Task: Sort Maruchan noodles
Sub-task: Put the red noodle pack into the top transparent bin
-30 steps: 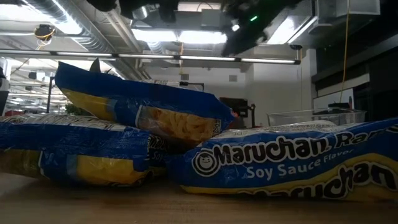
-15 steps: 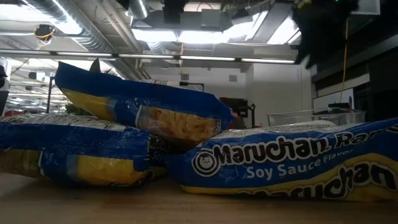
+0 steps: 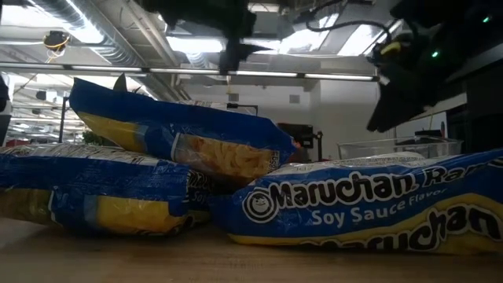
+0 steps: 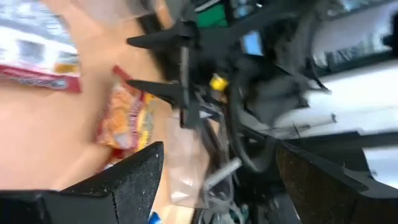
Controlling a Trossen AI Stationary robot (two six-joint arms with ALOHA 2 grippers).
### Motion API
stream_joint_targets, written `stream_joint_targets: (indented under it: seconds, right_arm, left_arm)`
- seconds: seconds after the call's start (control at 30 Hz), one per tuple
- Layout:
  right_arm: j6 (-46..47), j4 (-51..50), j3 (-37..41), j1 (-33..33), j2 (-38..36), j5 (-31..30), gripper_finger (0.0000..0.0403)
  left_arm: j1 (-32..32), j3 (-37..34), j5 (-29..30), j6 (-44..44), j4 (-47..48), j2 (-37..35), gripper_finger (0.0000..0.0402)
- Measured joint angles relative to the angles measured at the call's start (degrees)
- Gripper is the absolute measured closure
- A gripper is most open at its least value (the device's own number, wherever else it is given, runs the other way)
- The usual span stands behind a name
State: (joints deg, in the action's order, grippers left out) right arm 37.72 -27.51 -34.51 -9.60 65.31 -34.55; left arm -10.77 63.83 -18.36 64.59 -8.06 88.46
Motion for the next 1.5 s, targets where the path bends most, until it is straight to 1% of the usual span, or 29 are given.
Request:
stream_joint_targets:
  seconds: [0.07, 0.17, 0.23, 0.3, 0.4, 0.57, 0.67, 0.83, 0.93, 1.0, 1.07, 1.17, 1.37, 1.4, 1.43, 1.5]
  right_arm:
    - [-7.78, 5.77, 0.43, -0.04, 2.59, -0.37, 0.0134]
    - [-18.3, 11.7, 0.45, -0.14, 7.6, -1.16, 0.0134]
    - [-23.78, 15.14, 0.45, -0.13, 11.16, -1.44, 0.0134]
    - [-27.06, 17.65, 0.45, -0.08, 14.73, -1.44, 0.0134]
    - [-28.04, 20.91, 0.43, -0.08, 19.31, -1.78, 0.0134]
    - [-27.42, 22.77, 0.36, 1.16, 25.04, -6.68, 0.0134]
    - [-26.16, 24.35, 0.23, 4.04, 27.21, -5.96, 0.0134]
    - [-23.45, 25.96, 0.11, 9.67, 29.55, -1.98, 0.0134]
    - [-22.99, 26.32, -0.12, 11.96, 31.08, -0.92, 0.0134]
    - [-22.97, 25.68, -0.69, 12.73, 32.08, -1.03, 0.0142]
    - [-23.02, 25.09, -1.26, 13.01, 32.9, -1.15, 0.0162]
    - [-22.98, 23.78, -2.44, 12.99, 33.98, -0.76, 0.0216]
    - [-20.16, 15.2, -7.1, 13.13, 34.21, 1.34, 0.037]
    - [-20.14, 13.33, -8.32, 13.13, 34.24, 2.0, 0.0384]
    - [-20.14, 11.46, -9.7, 13.1, 34.27, 2.82, 0.0388]
    - [-20.11, 6.89, -12.6, 13.1, 34.11, 4.98, 0.0384]
  left_arm:
    - [-0.34, 0.0, 0.03, 0.77, -0.34, 1.5, 0.0096]
    - [-0.34, 0.0, 0.08, 0.75, -0.51, 2.24, 0.0096]
    - [-0.33, 0.0, 1.09, 0.37, -0.72, 2.24, 0.0096]
    - [-0.39, 0.0, 1.9, -0.34, -1.2, 2.24, 0.0096]
    - [-0.99, 0.0, 1.62, -0.72, -1.86, 2.24, 0.0096]
    - [-2.02, 0.0, -0.93, -1.85, -1.57, 2.24, 0.0096]
    - [-3.18, 0.0, -3.53, -2.33, -1.17, 2.24, 0.0096]
    - [-5.77, 0.0, -7.12, -3.84, -1.01, 2.22, 0.0096]
    - [-7.02, 0.0, -7.79, -3.94, -0.92, 2.22, 0.0096]
    - [-7.54, 0.0, -7.92, -4.75, -0.56, 2.22, 0.0096]
    - [-7.86, 0.0, -8.37, -5.18, -0.5, 2.22, 0.0096]
    - [-8.03, 0.0, -9.96, -5.18, -0.48, 2.22, 0.0096]
    - [-7.93, 0.0, -11.44, -5.22, -0.51, 2.19, 0.0096]
    - [-7.94, 0.0, -11.42, -5.22, -0.52, 2.19, 0.0096]
    - [-7.97, 0.0, -11.44, -5.26, -0.52, 2.19, 0.0096]
    - [-8.19, 0.0, -12.29, -6.3, -0.52, 2.17, 0.0096]
